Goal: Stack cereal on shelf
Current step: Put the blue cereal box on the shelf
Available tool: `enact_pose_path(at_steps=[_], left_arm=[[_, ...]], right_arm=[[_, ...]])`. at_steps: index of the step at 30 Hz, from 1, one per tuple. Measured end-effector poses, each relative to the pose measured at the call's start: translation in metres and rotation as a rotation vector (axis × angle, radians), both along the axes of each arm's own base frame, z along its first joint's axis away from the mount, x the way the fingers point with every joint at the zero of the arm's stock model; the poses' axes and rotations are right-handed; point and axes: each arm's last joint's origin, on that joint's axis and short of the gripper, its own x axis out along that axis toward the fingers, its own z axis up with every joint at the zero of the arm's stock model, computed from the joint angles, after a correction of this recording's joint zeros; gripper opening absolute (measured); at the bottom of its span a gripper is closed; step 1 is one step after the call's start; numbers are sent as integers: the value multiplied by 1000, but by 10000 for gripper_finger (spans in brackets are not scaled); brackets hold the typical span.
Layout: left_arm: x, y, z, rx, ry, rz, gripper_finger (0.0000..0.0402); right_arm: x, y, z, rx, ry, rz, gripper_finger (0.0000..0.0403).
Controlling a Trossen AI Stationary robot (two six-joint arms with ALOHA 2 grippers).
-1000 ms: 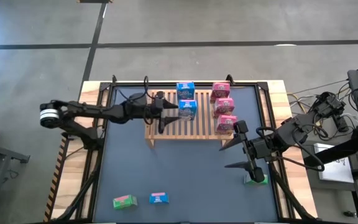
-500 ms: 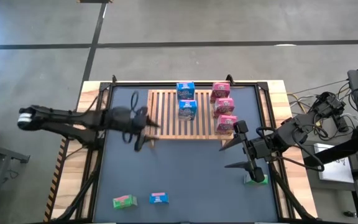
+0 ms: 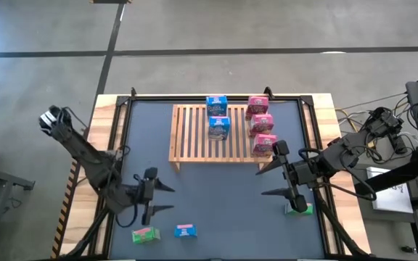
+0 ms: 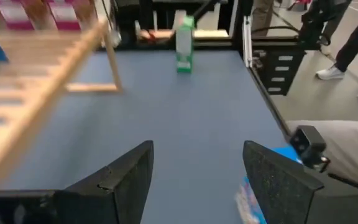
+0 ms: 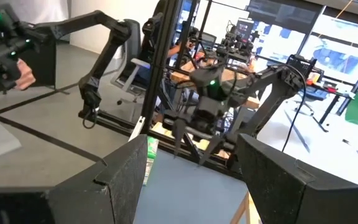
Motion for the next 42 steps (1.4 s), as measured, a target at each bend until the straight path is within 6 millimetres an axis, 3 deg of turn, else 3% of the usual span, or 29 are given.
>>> enact_pose_path(at_steps=[6, 12, 20, 25, 28, 35, 42], left_arm=[[12, -21, -22, -126, 59, -38, 231], [28, -44, -25, -230, 27, -135, 231], [54, -83, -9, -33, 281, -105, 231], [71, -104, -11, 104, 490, -24, 231], [77, -115, -12, 130, 527, -8, 231], [74, -118, -14, 73, 545, 33, 270], [63, -108, -38, 20, 571, 100, 326]], right_arm=[[0, 0, 0, -3, -1, -1, 235], [0, 0, 0, -7, -2, -1, 235], [0, 0, 0, -11, -1, 0, 235], [1, 0, -3, -16, 7, 0, 235], [1, 1, -6, -16, 13, 0, 235], [2, 1, -11, -9, 24, 0, 235], [3, 2, -12, 9, 12, 0, 235]])
